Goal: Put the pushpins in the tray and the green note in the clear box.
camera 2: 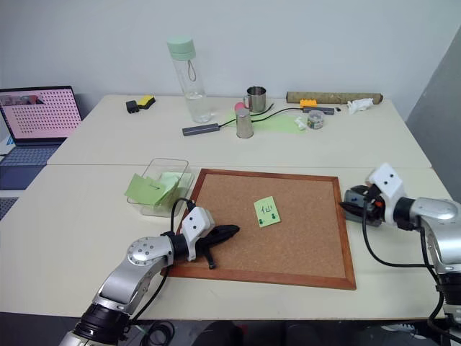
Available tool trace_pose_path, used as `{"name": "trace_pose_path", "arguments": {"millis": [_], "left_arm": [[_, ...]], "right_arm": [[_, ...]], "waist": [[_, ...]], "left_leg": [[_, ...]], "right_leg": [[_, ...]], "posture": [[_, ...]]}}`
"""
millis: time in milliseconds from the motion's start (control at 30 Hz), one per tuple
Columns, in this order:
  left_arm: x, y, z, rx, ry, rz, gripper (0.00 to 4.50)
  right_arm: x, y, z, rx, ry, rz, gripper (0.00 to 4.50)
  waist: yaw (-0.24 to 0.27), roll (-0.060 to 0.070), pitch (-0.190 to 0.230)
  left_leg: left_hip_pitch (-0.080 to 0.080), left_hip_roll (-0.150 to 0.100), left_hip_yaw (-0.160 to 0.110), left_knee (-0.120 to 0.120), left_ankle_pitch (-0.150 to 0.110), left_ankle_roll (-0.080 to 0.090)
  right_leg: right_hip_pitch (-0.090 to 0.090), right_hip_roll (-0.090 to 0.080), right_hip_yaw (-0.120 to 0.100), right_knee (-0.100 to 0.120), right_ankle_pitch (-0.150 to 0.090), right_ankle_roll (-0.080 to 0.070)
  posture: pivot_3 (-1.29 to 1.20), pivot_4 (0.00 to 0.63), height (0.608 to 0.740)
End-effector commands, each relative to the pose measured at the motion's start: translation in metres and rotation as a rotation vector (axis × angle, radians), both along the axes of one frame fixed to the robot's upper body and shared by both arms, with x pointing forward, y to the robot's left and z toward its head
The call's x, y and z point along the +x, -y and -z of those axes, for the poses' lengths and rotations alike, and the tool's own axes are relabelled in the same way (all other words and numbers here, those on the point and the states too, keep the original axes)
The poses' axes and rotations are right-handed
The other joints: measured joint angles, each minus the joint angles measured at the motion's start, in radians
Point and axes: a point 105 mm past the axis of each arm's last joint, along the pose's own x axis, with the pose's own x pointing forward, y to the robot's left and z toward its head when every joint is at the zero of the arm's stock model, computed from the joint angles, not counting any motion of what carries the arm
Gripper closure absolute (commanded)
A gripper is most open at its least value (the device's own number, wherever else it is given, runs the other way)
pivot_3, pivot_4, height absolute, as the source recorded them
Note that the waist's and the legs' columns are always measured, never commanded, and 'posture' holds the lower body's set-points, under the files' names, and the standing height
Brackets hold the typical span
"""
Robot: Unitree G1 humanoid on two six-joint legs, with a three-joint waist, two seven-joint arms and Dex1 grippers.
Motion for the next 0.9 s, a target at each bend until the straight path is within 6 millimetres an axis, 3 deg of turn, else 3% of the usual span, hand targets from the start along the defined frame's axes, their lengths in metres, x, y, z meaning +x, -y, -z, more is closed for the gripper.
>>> {"name": "trace_pose_path", "arguments": {"millis": [33, 300, 567, 867, 900], "left_arm": [[-0.006, -0.007, 0.028, 0.074, -0.092, -0.016, 4.5], [-0.007, -0.007, 0.027, 0.08, -0.09, -0.012, 4.5], [-0.008, -0.009, 0.028, 0.084, -0.091, -0.02, 4.5], [-0.008, -0.009, 0.028, 0.086, -0.09, -0.023, 4.5], [-0.009, -0.009, 0.028, 0.086, -0.09, -0.023, 4.5]], "right_arm": [[-0.015, -0.056, 0.0, 0.006, 0.007, -0.211, 1.7], [-0.008, -0.106, 0.018, 0.017, -0.004, -0.321, 1.7], [0.001, -0.122, 0.029, 0.044, -0.017, -0.34, 1.7], [0.006, -0.124, 0.034, 0.098, -0.048, -0.326, 1.7], [0.007, -0.124, 0.034, 0.1, -0.05, -0.325, 1.88]], "waist": [[0.0, 0.0, 0.0], [0.0, -0.001, 0.0], [0.0, -0.001, -0.001], [-0.001, -0.001, -0.001], [-0.001, -0.001, -0.001]], "left_leg": [[0.0, 0.0, 0.0, 0.0, 0.0, 0.0], [0.001, 0.0, 0.0, 0.0, 0.0, 0.0], [0.002, 0.0, -0.001, 0.0, 0.0, 0.0], [0.002, 0.0, -0.001, 0.0, 0.0, 0.0], [0.002, 0.0, -0.001, 0.0, 0.0, 0.0]], "right_leg": [[0.0, 0.0, 0.0, 0.0, 0.0, 0.0], [0.001, 0.0, 0.0, 0.0, 0.0, 0.0], [0.001, 0.0, 0.0, 0.0, 0.0, 0.0], [0.001, 0.0, 0.0, 0.0, 0.0, 0.0], [0.001, 0.0, 0.0, 0.0, 0.0, 0.0]], "posture": [[0.0, 0.15, 0.74], [0.0, 0.15, 0.74], [0.0, 0.15, 0.74], [0.0, 0.15, 0.74], [0.0, 0.15, 0.74]]}}
